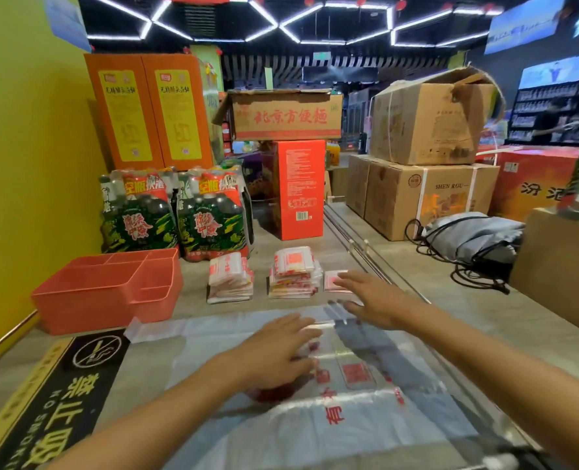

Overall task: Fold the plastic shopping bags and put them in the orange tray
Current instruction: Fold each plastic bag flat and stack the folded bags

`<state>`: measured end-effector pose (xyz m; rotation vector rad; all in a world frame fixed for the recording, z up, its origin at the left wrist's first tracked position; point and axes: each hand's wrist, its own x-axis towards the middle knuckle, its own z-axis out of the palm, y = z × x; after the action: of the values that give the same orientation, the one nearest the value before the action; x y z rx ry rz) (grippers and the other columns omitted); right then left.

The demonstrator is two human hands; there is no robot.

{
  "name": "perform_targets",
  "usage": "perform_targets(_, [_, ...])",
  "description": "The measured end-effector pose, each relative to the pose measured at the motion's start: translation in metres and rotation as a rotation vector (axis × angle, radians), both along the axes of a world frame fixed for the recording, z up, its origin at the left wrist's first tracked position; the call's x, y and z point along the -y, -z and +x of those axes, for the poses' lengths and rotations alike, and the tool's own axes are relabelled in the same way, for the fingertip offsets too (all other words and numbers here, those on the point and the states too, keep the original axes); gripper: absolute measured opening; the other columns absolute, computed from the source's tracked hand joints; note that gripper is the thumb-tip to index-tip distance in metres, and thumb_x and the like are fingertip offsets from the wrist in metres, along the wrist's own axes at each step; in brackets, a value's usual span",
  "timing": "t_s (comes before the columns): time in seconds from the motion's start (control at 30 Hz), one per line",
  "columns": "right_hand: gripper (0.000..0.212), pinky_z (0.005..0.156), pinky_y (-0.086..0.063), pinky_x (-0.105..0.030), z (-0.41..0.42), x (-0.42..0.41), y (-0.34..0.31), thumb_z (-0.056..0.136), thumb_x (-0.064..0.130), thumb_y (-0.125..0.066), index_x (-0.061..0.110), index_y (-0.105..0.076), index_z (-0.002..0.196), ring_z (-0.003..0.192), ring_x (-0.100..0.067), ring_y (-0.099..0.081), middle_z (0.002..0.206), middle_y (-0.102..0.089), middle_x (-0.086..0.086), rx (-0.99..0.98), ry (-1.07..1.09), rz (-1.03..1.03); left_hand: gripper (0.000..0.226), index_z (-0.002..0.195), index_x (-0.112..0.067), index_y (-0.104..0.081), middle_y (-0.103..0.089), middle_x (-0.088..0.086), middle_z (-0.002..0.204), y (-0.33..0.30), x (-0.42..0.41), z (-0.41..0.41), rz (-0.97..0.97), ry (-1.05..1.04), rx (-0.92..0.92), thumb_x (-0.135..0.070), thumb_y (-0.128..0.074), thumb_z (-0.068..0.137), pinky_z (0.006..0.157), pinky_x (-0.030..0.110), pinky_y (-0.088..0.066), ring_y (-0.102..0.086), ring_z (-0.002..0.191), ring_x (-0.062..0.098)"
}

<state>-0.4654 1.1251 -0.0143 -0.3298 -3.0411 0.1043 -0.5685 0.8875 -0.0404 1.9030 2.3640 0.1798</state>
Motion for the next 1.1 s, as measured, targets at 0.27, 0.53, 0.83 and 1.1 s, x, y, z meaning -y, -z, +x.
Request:
perform_targets(0.27, [0.052,0.113,-0.037,-0.029,0.08,0.103,0.012,0.099,0.06,-0.047,0.041,-0.043,0.147,0.135,0.004,-0.04,0.151,-0.041,0.026,0.115,-0.407,-0.147,0.045,0.142,-0.036,-0.051,-0.041,-0.021,0.15,-0.001,0.092,0.028,-0.043,0.133,0.109,-0.046,-0.054,0.099,0.111,0.028,-0.038,-0.035,0.135,-0.003])
perform_targets(0.53, [0.066,0.113,-0.029,-0.028,0.087,0.128,0.029,0.094,0.072,-0.046,0.045,-0.032,0.153,0.143,0.001,-0.027,0.16,-0.019,0.03,0.218,-0.397,-0.155,0.069,0.152,-0.045,-0.032,-0.021,-0.024,0.162,0.006,0.116,0.032,-0.086,0.065,0.129,-0.065,-0.058,0.091,0.117,0.018,-0.021,-0.023,0.144,-0.002])
perform_targets(0.83, [0.062,0.116,-0.031,-0.029,0.087,0.138,0.043,0.097,0.068,-0.039,0.038,-0.039,0.152,0.144,-0.004,-0.031,0.161,-0.026,0.022,0.175,-0.359,-0.103,0.038,0.131,-0.028,-0.061,-0.058,-0.01,0.138,0.008,0.121,0.044,0.006,0.1,0.008,-0.048,-0.056,0.099,0.103,0.034,-0.047,-0.054,0.123,0.008])
perform_targets(1.1, [0.042,0.106,-0.043,-0.026,0.075,0.134,0.044,0.097,0.047,-0.061,0.035,-0.055,0.136,0.118,-0.001,-0.047,0.138,-0.056,0.014,0.0,-0.282,-0.205,0.043,0.139,-0.041,-0.052,-0.051,-0.023,0.142,0.018,0.122,0.031,0.128,-0.046,0.111,-0.047,-0.058,0.097,0.11,0.028,-0.042,-0.045,0.129,-0.005])
